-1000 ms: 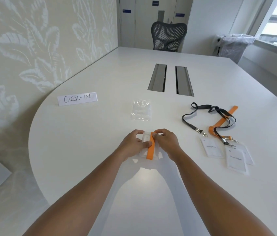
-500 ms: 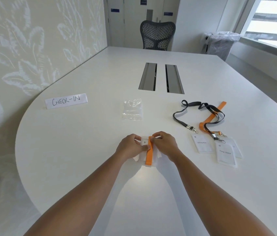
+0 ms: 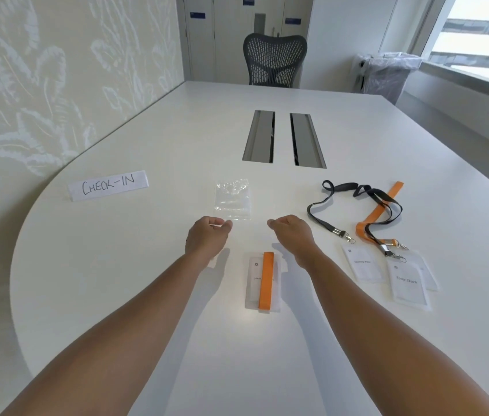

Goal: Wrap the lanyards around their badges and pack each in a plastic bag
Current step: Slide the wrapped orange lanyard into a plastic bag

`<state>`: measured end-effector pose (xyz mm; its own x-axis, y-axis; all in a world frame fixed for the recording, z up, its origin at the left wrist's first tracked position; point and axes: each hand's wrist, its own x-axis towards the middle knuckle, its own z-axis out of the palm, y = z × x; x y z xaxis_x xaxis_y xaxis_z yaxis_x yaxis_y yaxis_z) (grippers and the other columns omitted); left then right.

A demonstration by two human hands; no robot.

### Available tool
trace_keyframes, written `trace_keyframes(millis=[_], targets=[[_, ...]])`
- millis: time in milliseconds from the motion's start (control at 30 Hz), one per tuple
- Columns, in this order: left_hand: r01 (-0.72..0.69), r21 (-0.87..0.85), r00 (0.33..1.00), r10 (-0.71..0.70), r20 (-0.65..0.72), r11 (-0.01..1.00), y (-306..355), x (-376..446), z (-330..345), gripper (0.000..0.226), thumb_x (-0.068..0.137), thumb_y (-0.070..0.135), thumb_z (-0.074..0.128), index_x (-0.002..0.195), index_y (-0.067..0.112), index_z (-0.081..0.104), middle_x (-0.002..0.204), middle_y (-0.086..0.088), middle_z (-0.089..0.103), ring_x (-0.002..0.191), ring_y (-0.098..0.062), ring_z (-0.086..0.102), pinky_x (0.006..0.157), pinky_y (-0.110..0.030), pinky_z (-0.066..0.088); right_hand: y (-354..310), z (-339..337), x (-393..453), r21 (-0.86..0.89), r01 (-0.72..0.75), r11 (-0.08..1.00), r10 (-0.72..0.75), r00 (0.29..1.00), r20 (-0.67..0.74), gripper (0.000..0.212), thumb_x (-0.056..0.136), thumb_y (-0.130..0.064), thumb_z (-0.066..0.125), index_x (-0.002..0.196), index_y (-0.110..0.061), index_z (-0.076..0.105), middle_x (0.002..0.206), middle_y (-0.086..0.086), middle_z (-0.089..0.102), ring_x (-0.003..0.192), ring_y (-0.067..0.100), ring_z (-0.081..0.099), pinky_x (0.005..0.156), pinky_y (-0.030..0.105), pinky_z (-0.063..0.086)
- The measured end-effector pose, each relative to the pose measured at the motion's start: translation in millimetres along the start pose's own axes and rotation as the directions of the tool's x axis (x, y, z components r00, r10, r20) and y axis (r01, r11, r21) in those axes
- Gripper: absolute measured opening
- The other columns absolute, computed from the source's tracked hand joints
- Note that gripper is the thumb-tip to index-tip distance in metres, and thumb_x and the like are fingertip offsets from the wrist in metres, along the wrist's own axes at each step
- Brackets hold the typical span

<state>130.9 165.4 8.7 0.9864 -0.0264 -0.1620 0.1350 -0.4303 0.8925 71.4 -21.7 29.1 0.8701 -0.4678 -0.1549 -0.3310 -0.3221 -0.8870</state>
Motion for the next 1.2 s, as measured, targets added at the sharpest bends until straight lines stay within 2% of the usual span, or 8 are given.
trace_keyframes(millis=[100,167,267,500,667,900,1033,1200], targets=[[0.031,-0.015,0.998,-0.032,-0.054,0.999,-2,23,1,0.028,0.088,0.044,0.066,0.108,0.024,0.065,0.101,0.003,0.071,0.091,-0.022,0.07,0.082,-0.037,0.057,-9,9,17,-0.043,0.025,0.999,-0.023,0.999,0.033,0.041,0.088,-0.026,0.058,0.06,-0.022,0.028,0.058,-0.006,0.03,0.058,0.016,0.028,0.055,0.027,0.027],[0.057,-0.012,0.994,-0.058,-0.09,0.998,-5,36,2,0.027,0.088,0.044,0.066,0.108,0.026,0.064,0.105,0.004,0.071,0.091,-0.021,0.069,0.079,-0.033,0.055,-13,16,31,-0.062,0.03,0.998,-0.027,0.999,0.042,0.037,0.089,-0.026,0.058,0.06,-0.023,0.036,0.059,-0.009,0.037,0.058,0.014,0.035,0.055,0.026,0.03],[0.094,0.003,0.987,-0.092,-0.132,0.996,-8,56,3,0.036,0.089,0.045,0.063,0.118,0.023,0.064,0.113,0.003,0.069,0.098,-0.022,0.067,0.087,-0.037,0.056,-17,27,49,-0.062,0.027,0.998,-0.022,0.997,0.072,0.014,0.092,-0.029,0.06,0.099,-0.018,0.065,0.097,-0.007,0.063,0.088,0.012,0.059,0.076,0.026,0.048],[0.099,0.083,0.982,-0.084,-0.168,0.992,-5,93,4,0.048,0.091,0.049,0.06,0.129,0.02,0.061,0.13,0.001,0.065,0.112,-0.022,0.064,0.096,-0.036,0.051,-23,56,83,-0.174,0.093,0.98,-0.072,0.99,0.119,0.037,0.092,-0.032,0.06,0.128,-0.025,0.061,0.126,0.008,0.06,0.088,0.016,0.062,0.078,0.025,0.046],[0.082,0.122,0.988,-0.065,-0.139,0.989,1,113,8,0.051,0.089,0.052,0.061,0.129,0.02,0.064,0.133,0.003,0.065,0.117,-0.022,0.063,0.101,-0.038,0.05,-20,72,101,-0.419,0.147,0.896,-0.072,0.979,0.189,0.044,0.096,-0.038,0.052,0.14,-0.031,0.051,0.139,0.008,0.039,0.132,0.027,0.042,0.101,0.039,0.045],[0.08,0.154,0.993,-0.067,-0.093,0.985,6,124,14,0.015,0.087,0.043,0.066,0.092,0.03,0.072,0.095,0.009,0.072,0.084,-0.018,0.064,0.073,-0.026,0.048,-17,81,108,-0.55,0.207,0.809,-0.107,0.972,0.21,0.039,0.096,-0.034,0.05,0.133,-0.024,0.059,0.133,0.003,0.037,0.129,0.023,0.037,0.096,0.037,0.042],[0.078,0.105,0.992,-0.067,-0.105,0.991,7,123,14,0.013,0.085,0.04,0.069,0.092,0.029,0.072,0.09,0.012,0.069,0.085,-0.017,0.065,0.072,-0.026,0.048,-15,80,109,-0.544,0.218,0.81,-0.121,0.97,0.209,0.036,0.094,-0.032,0.053,0.129,-0.026,0.061,0.13,0.002,0.037,0.126,0.022,0.038,0.088,0.033,0.041],[0.046,0.029,0.992,-0.042,-0.122,0.999,7,122,14,0.013,0.084,0.04,0.072,0.089,0.029,0.067,0.086,0.015,0.066,0.089,-0.016,0.067,0.076,-0.028,0.05,-16,77,108,-0.481,0.188,0.856,-0.106,0.975,0.194,0.044,0.091,-0.03,0.057,0.135,-0.028,0.055,0.135,0.004,0.038,0.128,0.024,0.041,0.096,0.036,0.046]])
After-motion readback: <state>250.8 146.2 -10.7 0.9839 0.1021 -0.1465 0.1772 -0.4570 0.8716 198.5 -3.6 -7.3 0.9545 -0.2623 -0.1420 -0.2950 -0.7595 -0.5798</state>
